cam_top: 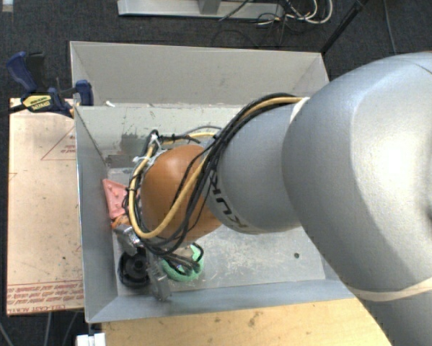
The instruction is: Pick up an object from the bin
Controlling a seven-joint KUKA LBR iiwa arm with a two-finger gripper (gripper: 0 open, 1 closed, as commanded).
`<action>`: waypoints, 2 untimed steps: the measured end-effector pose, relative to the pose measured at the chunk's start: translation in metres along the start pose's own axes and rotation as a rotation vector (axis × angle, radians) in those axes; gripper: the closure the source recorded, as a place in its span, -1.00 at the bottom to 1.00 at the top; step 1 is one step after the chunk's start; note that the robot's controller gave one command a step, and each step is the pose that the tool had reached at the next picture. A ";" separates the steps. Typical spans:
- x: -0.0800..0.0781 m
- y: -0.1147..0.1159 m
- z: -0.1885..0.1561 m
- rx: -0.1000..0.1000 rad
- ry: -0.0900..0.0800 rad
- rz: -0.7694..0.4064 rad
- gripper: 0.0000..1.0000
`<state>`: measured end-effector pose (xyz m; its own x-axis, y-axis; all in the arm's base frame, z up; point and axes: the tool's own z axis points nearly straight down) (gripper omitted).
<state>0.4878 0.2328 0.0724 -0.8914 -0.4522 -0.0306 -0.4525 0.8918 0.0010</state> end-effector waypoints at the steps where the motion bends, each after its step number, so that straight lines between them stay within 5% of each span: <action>1: 0.004 0.000 0.000 0.002 0.023 0.344 1.00; 2: 0.004 0.000 0.000 0.002 0.023 0.344 1.00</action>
Offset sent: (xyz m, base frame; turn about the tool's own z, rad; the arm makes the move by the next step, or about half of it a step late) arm 0.0000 0.0000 0.0000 0.0000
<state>0.4843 0.2311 0.0725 -0.9921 -0.1250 -0.0067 -0.1250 0.9921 0.0054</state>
